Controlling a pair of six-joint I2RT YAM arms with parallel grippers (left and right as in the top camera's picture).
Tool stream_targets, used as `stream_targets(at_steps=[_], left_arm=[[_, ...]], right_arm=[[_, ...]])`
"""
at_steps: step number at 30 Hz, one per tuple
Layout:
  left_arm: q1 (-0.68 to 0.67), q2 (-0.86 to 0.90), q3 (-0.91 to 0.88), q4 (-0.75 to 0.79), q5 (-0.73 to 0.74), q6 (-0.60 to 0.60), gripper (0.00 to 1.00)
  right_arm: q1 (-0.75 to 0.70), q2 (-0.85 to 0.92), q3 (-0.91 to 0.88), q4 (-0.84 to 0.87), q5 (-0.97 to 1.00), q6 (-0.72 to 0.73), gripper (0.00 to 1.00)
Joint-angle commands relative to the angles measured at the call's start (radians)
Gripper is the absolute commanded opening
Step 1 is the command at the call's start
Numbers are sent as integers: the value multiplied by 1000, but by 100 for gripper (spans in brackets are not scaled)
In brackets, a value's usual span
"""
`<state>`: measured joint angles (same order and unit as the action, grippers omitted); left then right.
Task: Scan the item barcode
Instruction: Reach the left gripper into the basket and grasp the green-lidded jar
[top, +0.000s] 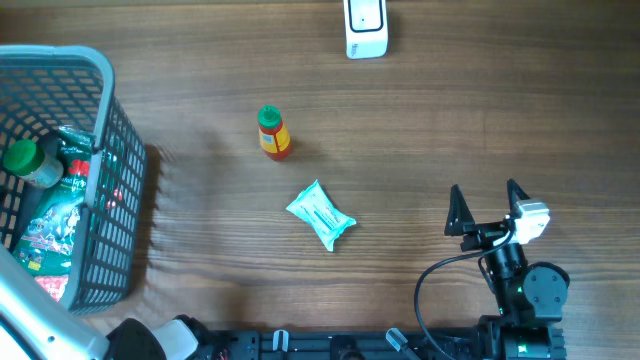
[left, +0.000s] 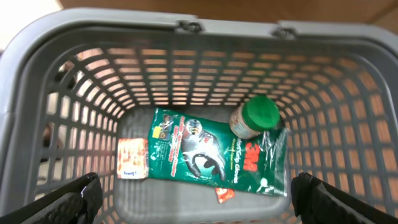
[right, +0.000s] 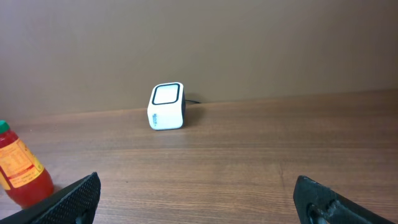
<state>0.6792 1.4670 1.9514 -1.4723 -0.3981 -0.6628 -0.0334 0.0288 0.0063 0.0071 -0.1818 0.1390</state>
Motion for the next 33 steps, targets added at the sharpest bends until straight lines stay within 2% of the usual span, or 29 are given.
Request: stream_targets(at_steps=[1, 4, 5, 8, 10, 13, 21, 26, 29, 33], left_arm=[[-62, 21, -3, 26, -5, 117, 100], [-85, 109, -3, 47, -8, 117, 100], [-85, 152, -4, 59, -24, 117, 97], [-87, 244, -57, 151, -26, 117, 97], [-87, 278, -129, 239, -60, 118, 98], [-93, 290, -277, 439, -67, 186, 97], [-94, 306, -598, 887, -64, 189, 100], [-88, 397, -607, 973, -64, 190, 100], [-86, 469, -607, 1071, -17, 278, 100], [-81, 493, -607, 1122, -22, 297, 98]], right_arm=[[4, -6, 0, 5, 6, 19, 100], [4, -6, 0, 5, 6, 19, 100], [4, -6, 0, 5, 6, 19, 100], [4, -6, 0, 5, 6, 19, 100], [4, -6, 0, 5, 6, 19, 100], [4, -6, 0, 5, 6, 18, 100], [4, -6, 0, 5, 6, 19, 100], [4, -6, 0, 5, 5, 19, 100], [4, -6, 0, 5, 6, 19, 100], [4, -6, 0, 5, 5, 19, 100]])
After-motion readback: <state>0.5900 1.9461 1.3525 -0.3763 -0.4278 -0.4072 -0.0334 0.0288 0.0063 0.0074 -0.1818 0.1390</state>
